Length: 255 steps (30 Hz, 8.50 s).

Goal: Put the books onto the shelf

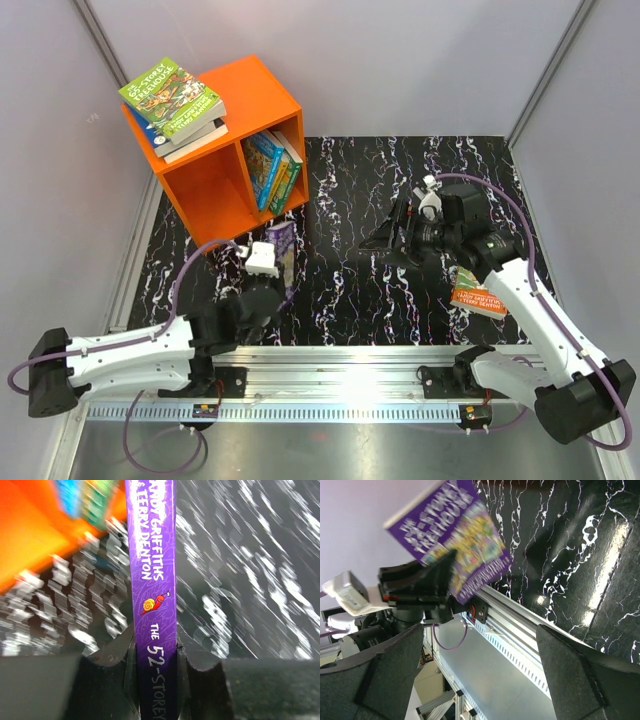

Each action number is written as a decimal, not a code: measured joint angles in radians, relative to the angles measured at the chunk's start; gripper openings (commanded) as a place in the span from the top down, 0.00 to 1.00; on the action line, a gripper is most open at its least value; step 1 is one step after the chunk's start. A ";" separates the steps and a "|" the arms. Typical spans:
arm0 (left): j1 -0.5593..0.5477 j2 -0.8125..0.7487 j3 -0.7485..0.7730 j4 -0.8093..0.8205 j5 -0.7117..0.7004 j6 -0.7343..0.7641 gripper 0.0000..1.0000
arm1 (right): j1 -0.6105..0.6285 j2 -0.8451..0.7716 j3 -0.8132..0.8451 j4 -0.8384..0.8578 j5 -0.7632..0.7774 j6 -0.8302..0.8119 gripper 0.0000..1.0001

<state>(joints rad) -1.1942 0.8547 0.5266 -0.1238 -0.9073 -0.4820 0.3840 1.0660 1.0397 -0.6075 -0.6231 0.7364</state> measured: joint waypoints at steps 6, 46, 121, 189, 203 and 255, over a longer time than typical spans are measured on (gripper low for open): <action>0.000 -0.122 -0.150 0.412 -0.262 0.403 1.00 | 0.000 0.008 -0.003 -0.011 0.000 -0.002 0.00; 0.798 0.557 -0.142 1.316 0.355 1.009 1.00 | 0.065 0.264 -0.047 0.002 -0.077 -0.030 0.02; 0.742 -0.037 -0.251 0.968 0.452 0.480 0.16 | 0.167 0.179 -0.277 0.256 -0.093 0.036 0.02; 0.939 0.702 0.196 0.206 0.387 -0.119 1.00 | 0.083 0.288 -0.208 0.391 -0.102 0.022 0.04; 0.940 0.637 0.131 0.231 0.378 -0.153 1.00 | 0.069 0.286 -0.154 0.327 -0.101 -0.019 0.04; -0.191 -0.109 0.029 -0.624 0.177 -0.763 1.00 | -0.997 0.553 -0.106 0.033 0.575 -0.111 0.14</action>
<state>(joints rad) -1.3853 0.7460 0.5552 -0.7483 -0.7300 -1.2446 -0.6132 1.6188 0.9337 -0.5743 -0.0483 0.6258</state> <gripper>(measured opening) 0.008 0.942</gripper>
